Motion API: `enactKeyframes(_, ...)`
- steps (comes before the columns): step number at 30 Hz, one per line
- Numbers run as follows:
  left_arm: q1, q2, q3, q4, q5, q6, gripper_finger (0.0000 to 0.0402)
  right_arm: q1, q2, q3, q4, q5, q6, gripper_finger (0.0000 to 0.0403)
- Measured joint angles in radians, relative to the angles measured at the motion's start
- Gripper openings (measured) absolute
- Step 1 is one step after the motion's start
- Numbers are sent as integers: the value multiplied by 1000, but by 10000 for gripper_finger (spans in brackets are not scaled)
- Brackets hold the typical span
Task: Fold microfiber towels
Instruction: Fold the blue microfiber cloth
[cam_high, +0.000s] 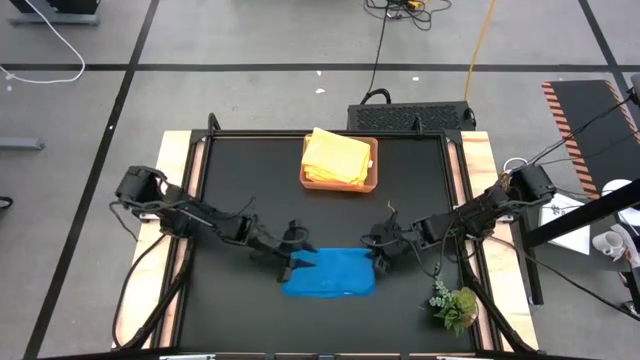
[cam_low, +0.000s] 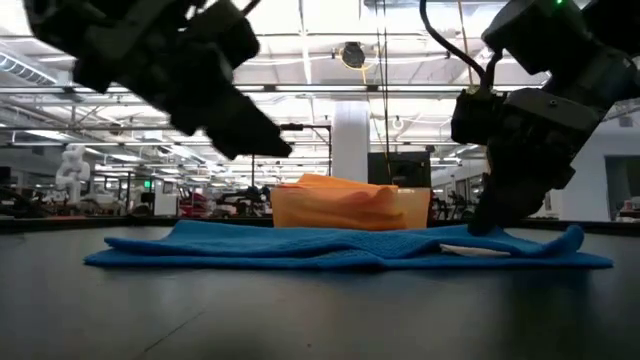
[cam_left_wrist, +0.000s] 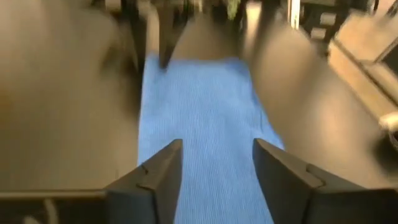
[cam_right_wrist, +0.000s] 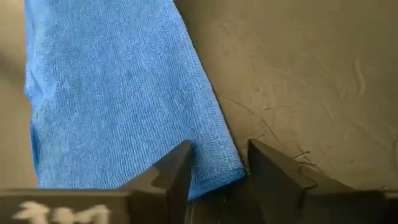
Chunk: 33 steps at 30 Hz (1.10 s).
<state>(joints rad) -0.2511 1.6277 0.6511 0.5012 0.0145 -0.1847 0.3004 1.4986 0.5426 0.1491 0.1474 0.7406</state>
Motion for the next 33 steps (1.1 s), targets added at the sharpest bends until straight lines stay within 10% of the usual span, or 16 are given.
enactKeyframes(9, 118, 229, 225, 1, 132, -1, 242, 0, -25, 2, 46, 6, -112, 9)
enactKeyframes(22, 225, 459, 608, -189, 309, -3, 251, 6, -123, 17, 44, 29, -219, 2)
enactKeyframes(33, 251, 507, 645, -268, 351, -8, 213, 9, -159, 18, 54, 35, -256, 1)
